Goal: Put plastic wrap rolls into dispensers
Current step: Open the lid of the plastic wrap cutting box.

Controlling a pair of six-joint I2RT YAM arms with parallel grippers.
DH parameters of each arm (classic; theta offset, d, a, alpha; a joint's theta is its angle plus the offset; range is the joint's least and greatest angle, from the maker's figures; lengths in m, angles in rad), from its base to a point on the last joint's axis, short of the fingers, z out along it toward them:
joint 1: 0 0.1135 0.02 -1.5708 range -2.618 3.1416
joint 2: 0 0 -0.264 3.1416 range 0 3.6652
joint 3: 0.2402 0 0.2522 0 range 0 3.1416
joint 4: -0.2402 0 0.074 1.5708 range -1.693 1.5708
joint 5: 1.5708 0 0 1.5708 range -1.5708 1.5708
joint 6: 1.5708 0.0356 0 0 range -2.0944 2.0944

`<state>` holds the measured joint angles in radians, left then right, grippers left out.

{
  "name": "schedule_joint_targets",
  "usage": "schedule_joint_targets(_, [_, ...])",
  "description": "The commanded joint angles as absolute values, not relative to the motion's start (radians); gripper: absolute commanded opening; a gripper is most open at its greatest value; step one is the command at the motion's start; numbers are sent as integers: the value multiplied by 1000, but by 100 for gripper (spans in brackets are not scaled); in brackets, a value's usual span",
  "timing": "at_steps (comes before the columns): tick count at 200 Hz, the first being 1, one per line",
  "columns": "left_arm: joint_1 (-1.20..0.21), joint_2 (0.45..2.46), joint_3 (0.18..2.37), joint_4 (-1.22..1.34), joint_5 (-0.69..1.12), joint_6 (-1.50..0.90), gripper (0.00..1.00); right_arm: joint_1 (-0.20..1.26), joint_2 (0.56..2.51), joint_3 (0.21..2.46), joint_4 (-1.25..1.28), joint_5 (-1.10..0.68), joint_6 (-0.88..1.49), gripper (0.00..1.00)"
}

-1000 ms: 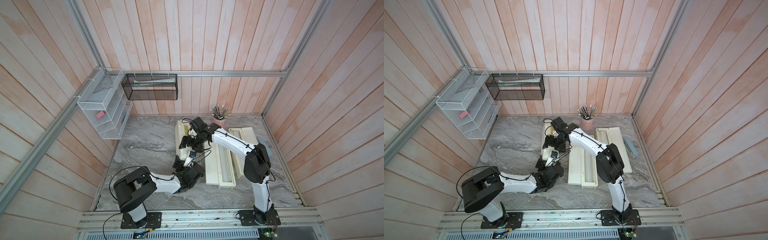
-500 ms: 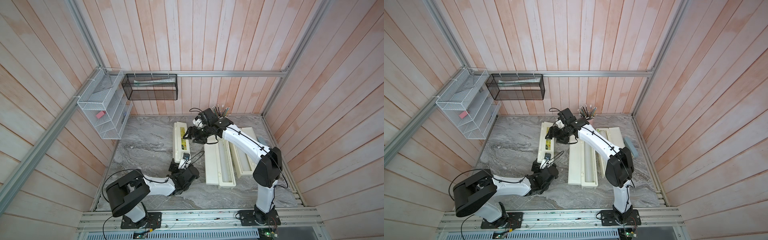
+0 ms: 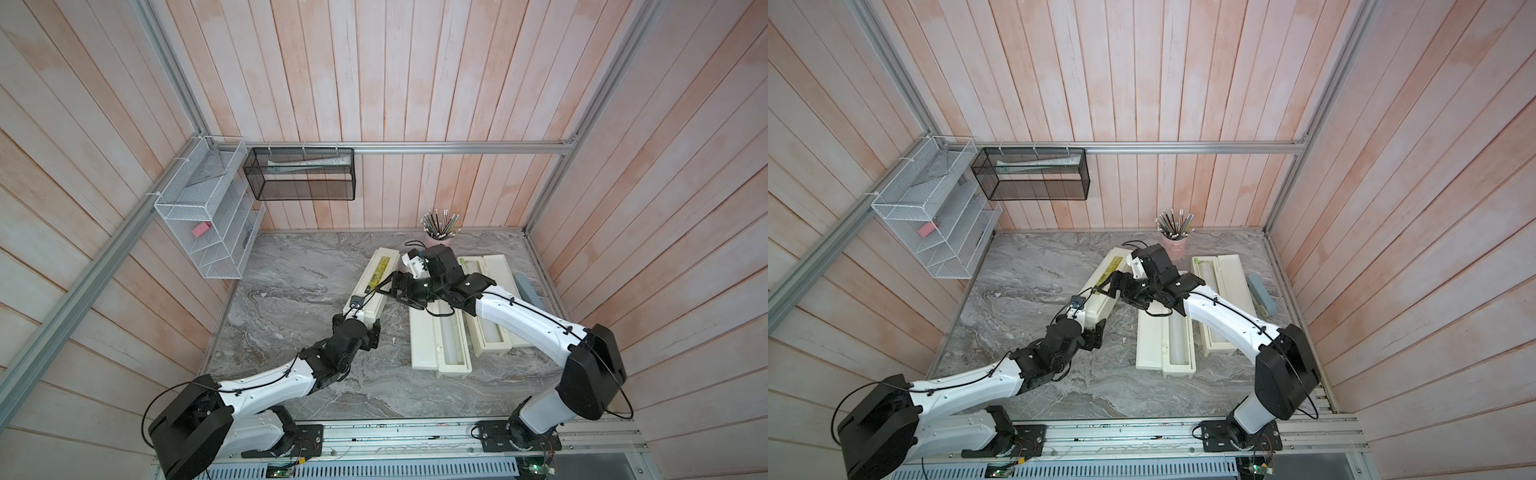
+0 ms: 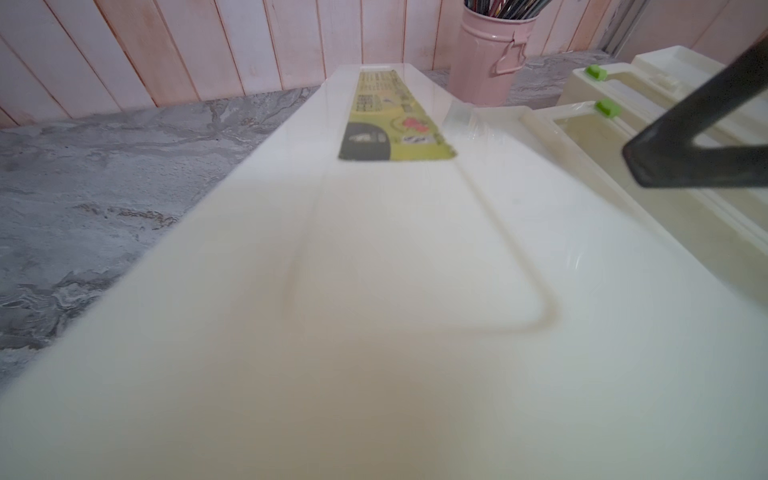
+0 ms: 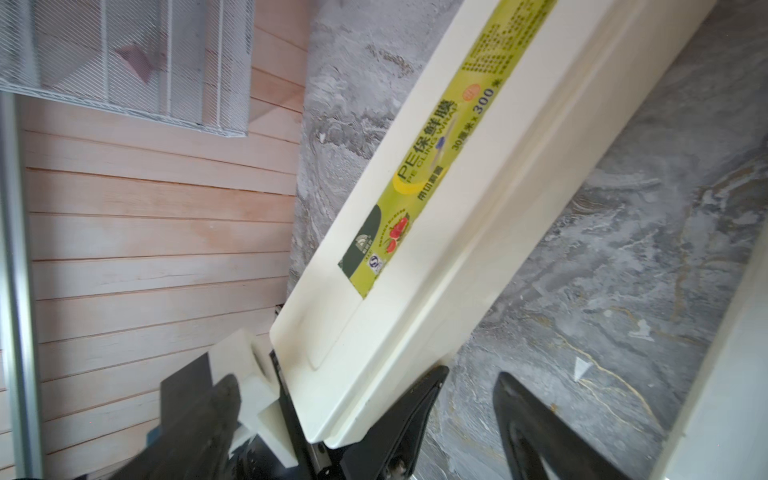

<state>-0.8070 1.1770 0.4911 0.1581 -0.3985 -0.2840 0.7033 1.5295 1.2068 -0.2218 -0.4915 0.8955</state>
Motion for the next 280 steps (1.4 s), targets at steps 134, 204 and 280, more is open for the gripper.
schedule_joint_targets(134, [-753, 1067, 482, 161, -319, -362, 0, 746, 1459, 786, 607, -556, 1316, 94])
schedule_joint_targets(204, [-753, 1016, 433, 223, -307, -337, 0, 775, 1540, 750, 800, -551, 1435, 93])
schedule_joint_targets(280, [-759, 1055, 460, 219, -281, -358, 0, 797, 1652, 756, 957, -564, 1518, 91])
